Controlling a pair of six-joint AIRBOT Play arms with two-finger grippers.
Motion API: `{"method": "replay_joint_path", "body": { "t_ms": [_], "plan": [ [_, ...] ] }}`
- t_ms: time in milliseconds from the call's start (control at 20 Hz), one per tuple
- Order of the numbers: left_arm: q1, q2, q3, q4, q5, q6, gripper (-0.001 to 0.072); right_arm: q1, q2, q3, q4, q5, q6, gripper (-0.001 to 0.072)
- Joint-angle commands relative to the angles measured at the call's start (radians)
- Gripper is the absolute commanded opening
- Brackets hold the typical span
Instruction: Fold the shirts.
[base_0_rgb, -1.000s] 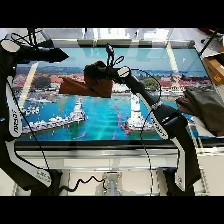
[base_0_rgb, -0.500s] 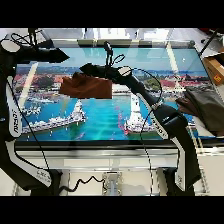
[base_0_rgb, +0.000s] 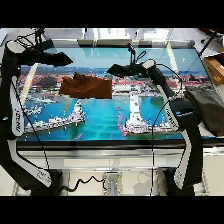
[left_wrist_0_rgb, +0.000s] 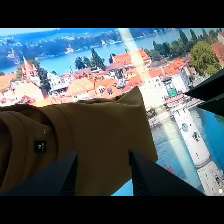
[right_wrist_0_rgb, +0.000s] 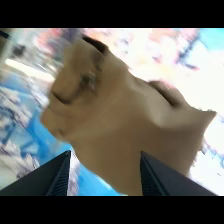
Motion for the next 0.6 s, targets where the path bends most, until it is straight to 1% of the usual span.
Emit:
{"method": "replay_joint_path", "body": {
  "t_ms": [0,100,200,250,450,550],
  "plan": [
    [-0.032,-0.014,-0.001,0.017,-0.004,0.0,0.0378,-0.064,-0.002,-0.057,-0.108,0.134,0.096,0.0515],
    [-0.036,-0.014,-0.001,0.017,-0.004,0.0,0.0378,-0.057,-0.017,-0.068,-0.104,0.121,0.096,0.0518],
    [-0.036,-0.014,-0.001,0.018,-0.004,0.0,0.0378,-0.042,-0.051,-0.068,-0.066,0.103,0.096,0.0519],
    [-0.036,-0.014,-0.001,0.018,-0.005,0.0,0.0377,-0.035,-0.073,-0.068,-0.025,0.092,0.096,0.0519],
    [-0.036,-0.014,-0.001,0.018,-0.005,0.0,0.0377,0.003,-0.17,-0.068,0.222,0.032,0.091,0.0519],
    [-0.036,-0.014,-0.001,0.018,-0.009,0.0,0.0377,0.025,-0.188,-0.068,0.244,0.005,0.09,0.0519]
  ]
}}
